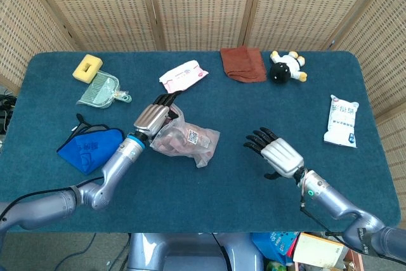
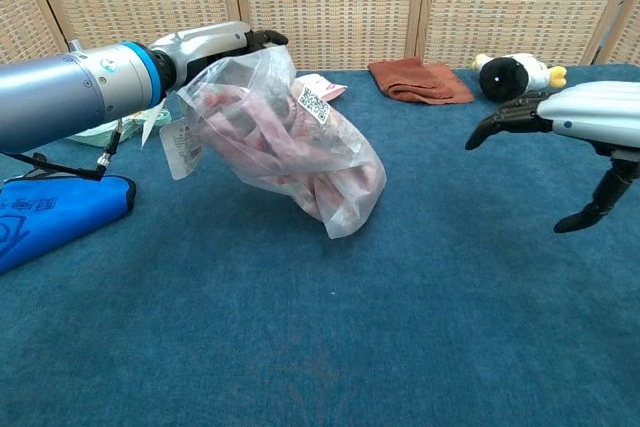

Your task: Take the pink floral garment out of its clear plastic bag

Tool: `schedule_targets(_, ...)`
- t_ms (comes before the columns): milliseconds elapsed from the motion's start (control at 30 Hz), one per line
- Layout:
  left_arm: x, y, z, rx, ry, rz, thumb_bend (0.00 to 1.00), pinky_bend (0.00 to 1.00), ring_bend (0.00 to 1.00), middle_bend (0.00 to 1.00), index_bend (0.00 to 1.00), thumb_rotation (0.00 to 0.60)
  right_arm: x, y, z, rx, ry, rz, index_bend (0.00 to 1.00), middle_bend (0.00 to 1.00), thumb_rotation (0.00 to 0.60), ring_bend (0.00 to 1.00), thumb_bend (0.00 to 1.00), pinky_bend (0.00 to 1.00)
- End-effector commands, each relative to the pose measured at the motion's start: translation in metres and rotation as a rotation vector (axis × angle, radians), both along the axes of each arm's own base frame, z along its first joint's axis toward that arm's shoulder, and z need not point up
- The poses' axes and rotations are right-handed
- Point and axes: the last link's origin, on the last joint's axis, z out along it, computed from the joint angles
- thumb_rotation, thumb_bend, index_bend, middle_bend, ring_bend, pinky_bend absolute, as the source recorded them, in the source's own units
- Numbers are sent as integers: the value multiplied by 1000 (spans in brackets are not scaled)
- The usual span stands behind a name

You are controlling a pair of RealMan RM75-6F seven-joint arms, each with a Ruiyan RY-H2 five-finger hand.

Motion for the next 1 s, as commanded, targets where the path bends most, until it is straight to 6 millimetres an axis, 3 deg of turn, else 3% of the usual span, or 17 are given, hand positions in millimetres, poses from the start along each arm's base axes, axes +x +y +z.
schedule_targets(33,7,0,2,6,4,-14,488,0,0,0,858,600,-14,14,-1,-95,107,256,176,747,600,645,0,652)
schedule_targets(100,12,-2,1,8,11,-24,488,0,0,0,858,600,-5,12,-5,-129,147,366,209,879,600,780,0,894)
schedule_targets(167,15,-3,1,8,16,-31,488,0,0,0,858,600,4,12,-8,-145,169,451,251,941,600,862,0,996)
schedule_targets(333,26,-5,-2,3,17,-42,487,0,0,0,858,600,36,18,-22,-169,208,712,304,999,600,929,0,1000)
schedule_targets(533,35,-8,-5,1,42,-51,487,0,0,0,858,600,53,17,-43,-135,253,873,305,1000,600,945,0,1000)
schedule_targets(1000,43,-9,-6,-17,13,-7,488,0,0,0,858,600,93,13,-65,-159,337,923,305,1000,600,950,0,1000)
